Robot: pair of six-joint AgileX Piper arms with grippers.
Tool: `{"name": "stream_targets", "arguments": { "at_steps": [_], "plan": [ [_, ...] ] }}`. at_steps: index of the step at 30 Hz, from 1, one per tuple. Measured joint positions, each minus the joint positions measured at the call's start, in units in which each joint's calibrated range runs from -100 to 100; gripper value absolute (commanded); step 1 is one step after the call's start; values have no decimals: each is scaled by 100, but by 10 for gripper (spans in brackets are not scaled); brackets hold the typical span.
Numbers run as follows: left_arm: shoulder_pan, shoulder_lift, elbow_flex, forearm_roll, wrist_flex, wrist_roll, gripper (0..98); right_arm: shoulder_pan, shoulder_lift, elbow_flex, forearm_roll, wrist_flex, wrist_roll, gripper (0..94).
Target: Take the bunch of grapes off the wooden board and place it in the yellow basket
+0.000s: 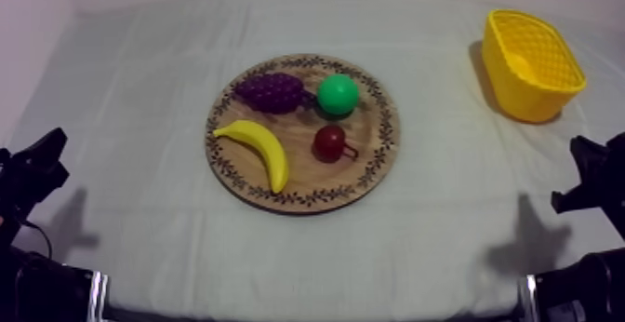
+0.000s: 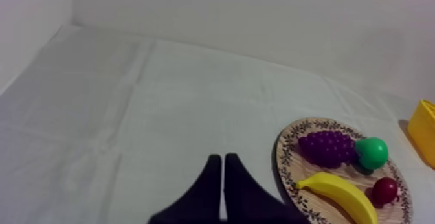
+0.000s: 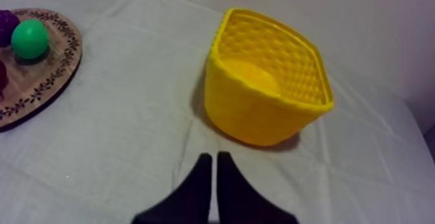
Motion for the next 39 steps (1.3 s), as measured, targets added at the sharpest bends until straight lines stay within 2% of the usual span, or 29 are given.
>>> {"name": "stream_targets", "arguments": {
  "at_steps": [7, 16, 28, 39],
  "plan": [
    [0, 0, 0, 0, 0, 0, 1, -143, 465, -168, 360, -413, -237, 3],
    [0, 0, 0, 0, 0, 0, 1, -371, 1496, -1091, 713, -393, -411, 3],
    [0, 0, 0, 0, 0, 0, 1, -725, 3204, -3179, 721, 322, -180, 3],
    [0, 0, 0, 0, 0, 0, 1, -1236, 4933, -5085, 809, 680, -58, 3]
  ]
}}
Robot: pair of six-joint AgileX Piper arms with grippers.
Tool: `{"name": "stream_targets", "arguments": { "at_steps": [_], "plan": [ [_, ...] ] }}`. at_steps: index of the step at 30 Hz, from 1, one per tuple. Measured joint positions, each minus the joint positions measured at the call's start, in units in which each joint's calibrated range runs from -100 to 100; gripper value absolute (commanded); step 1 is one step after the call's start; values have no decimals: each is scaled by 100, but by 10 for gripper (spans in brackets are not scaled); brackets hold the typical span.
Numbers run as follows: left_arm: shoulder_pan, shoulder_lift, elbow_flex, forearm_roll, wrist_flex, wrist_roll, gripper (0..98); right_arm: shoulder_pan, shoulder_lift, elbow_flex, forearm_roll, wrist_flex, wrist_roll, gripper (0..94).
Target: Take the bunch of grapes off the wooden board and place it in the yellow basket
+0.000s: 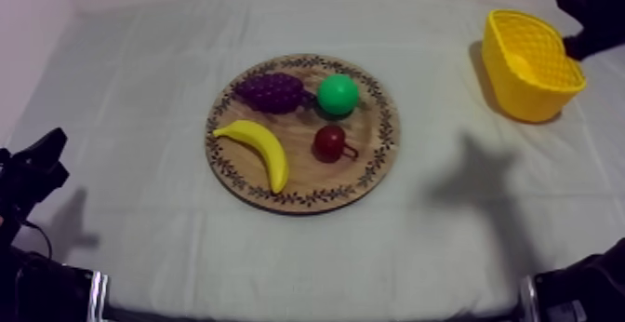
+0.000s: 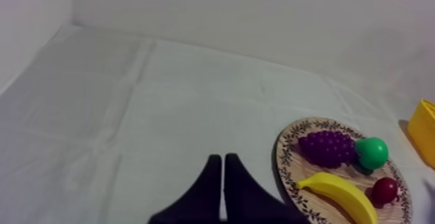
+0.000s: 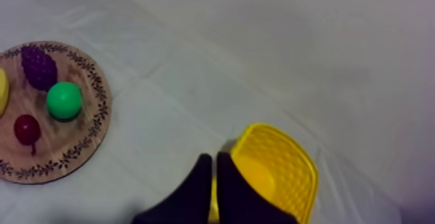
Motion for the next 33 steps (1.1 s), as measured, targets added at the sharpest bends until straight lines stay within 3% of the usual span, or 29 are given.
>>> {"name": "stream_targets", "arguments": {
  "at_steps": [10, 19, 33],
  "plan": [
    [0, 0, 0, 0, 0, 0, 1, -596, 1645, -1780, 157, 870, 34, 3],
    [0, 0, 0, 0, 0, 0, 1, -1125, 2883, -3126, 126, 1816, 250, 4],
    [0, 0, 0, 0, 0, 0, 1, -1455, 4718, -5359, 6, 3270, 693, 4]
  ]
}}
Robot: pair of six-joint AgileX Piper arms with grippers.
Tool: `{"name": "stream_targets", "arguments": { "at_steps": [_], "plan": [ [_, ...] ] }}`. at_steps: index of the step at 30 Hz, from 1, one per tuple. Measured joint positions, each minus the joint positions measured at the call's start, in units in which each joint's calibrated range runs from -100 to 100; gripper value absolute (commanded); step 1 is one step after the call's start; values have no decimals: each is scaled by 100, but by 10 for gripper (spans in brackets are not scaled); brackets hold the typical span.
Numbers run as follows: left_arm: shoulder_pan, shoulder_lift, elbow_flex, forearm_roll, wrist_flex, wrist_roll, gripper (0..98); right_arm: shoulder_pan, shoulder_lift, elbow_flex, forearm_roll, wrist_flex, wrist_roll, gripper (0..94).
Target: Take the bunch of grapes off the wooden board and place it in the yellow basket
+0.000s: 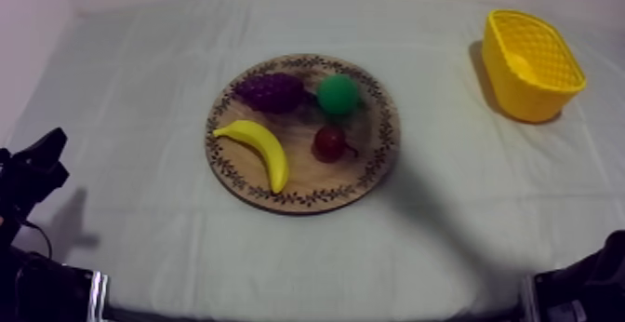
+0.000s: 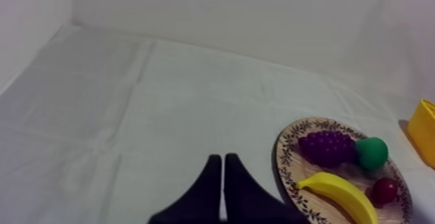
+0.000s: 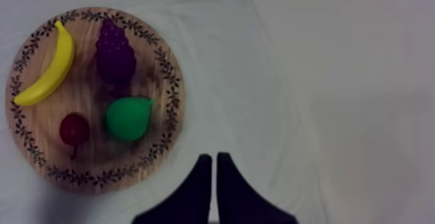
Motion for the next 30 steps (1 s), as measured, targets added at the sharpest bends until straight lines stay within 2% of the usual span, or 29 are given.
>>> {"name": "stream_targets", "arguments": {
  "at_steps": [15, 23, 30],
  "plan": [
    [0, 0, 0, 0, 0, 0, 1, -324, 1714, -1953, -282, 1533, 355, 4],
    [0, 0, 0, 0, 0, 0, 1, -502, 2474, -2749, -344, 2127, 295, 4],
    [0, 0, 0, 0, 0, 0, 1, -636, 3143, -3438, -352, 2349, 202, 4]
  ]
}}
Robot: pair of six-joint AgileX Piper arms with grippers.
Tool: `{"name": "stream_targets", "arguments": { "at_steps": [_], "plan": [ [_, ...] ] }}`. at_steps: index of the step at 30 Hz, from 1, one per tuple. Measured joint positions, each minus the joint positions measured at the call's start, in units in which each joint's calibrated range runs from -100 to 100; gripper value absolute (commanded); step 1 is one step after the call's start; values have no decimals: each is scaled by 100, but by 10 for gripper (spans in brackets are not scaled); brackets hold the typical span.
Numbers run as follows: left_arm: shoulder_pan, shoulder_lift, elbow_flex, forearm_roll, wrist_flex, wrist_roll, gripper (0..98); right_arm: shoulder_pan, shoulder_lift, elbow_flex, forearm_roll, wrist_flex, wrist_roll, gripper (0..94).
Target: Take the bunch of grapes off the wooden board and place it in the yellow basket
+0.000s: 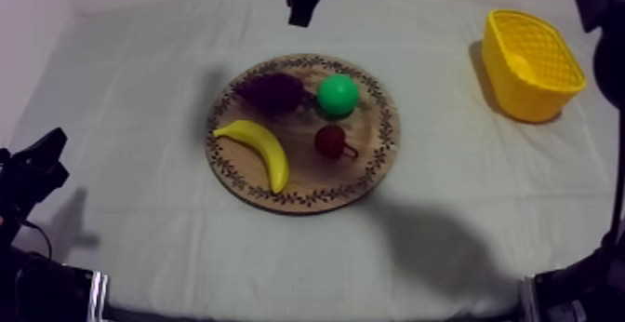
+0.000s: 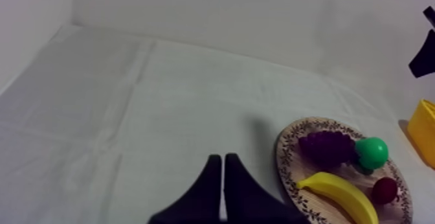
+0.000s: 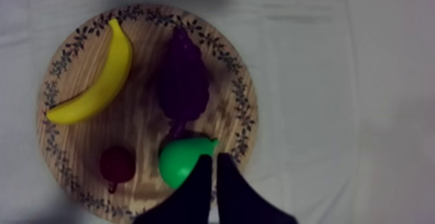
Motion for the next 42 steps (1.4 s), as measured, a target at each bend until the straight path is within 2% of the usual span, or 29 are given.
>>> {"name": "stream_targets", "arguments": {
  "at_steps": [10, 14, 17, 24, 30, 35, 42],
  "plan": [
    [0, 0, 0, 0, 0, 0, 1, -94, 879, -341, -32, 67, -151, 5],
    [0, 0, 0, 0, 0, 0, 1, -107, 1135, -492, -55, 57, -167, 32],
    [0, 0, 0, 0, 0, 0, 1, -123, 1242, -536, -49, 65, -172, 105],
    [0, 0, 0, 0, 0, 0, 1, -127, 1254, -694, -34, 65, -158, 429],
    [0, 0, 0, 0, 0, 0, 1, -91, 1223, -842, 37, 65, -138, 614],
    [0, 0, 0, 0, 0, 0, 1, -58, 1209, -923, 37, 65, -67, 687],
    [0, 0, 0, 0, 0, 0, 1, -31, 1243, -940, -9, 65, 81, 709]
  ]
}}
